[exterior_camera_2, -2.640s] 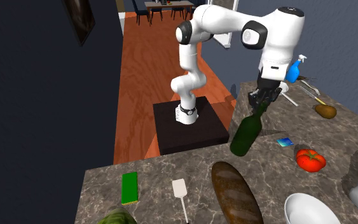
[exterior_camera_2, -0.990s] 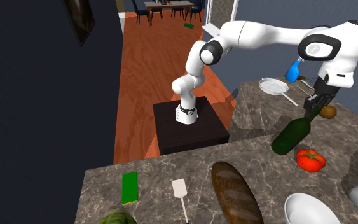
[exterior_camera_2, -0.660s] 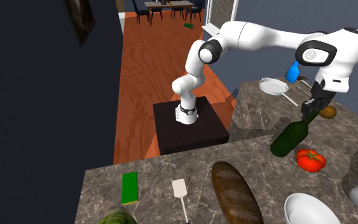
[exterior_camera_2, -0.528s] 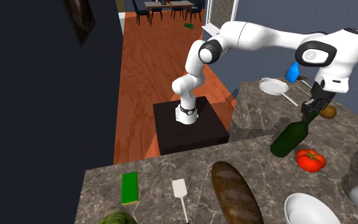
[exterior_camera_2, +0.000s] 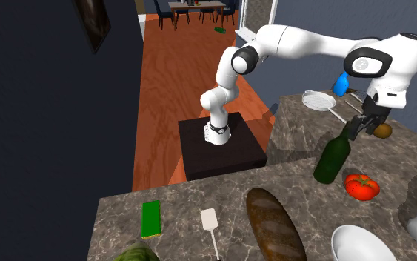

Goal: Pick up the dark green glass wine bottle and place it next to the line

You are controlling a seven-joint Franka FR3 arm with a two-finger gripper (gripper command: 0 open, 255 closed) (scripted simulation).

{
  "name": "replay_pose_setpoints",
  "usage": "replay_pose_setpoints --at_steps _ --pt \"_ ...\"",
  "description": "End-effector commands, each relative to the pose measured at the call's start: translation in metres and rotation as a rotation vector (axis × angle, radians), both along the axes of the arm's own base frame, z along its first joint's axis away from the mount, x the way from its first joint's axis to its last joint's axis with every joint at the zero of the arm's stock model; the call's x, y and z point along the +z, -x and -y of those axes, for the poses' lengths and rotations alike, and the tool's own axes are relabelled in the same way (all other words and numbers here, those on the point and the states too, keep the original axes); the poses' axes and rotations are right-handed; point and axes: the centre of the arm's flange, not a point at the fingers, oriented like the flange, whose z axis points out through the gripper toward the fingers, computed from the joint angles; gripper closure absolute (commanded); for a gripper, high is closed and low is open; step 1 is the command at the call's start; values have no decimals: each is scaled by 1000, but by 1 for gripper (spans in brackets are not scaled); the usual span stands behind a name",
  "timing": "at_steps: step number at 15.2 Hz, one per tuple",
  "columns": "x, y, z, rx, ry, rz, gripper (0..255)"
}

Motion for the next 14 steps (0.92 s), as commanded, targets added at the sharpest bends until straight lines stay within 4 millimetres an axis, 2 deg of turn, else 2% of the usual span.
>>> replay_pose_setpoints --at_steps 1,2,6,14 --pt "0 0 0 0 0 0 0" --pt "0 0 0 0 0 0 0" --pt "50 5 1 0 0 0 0" --pt "50 5 1 0 0 0 0"
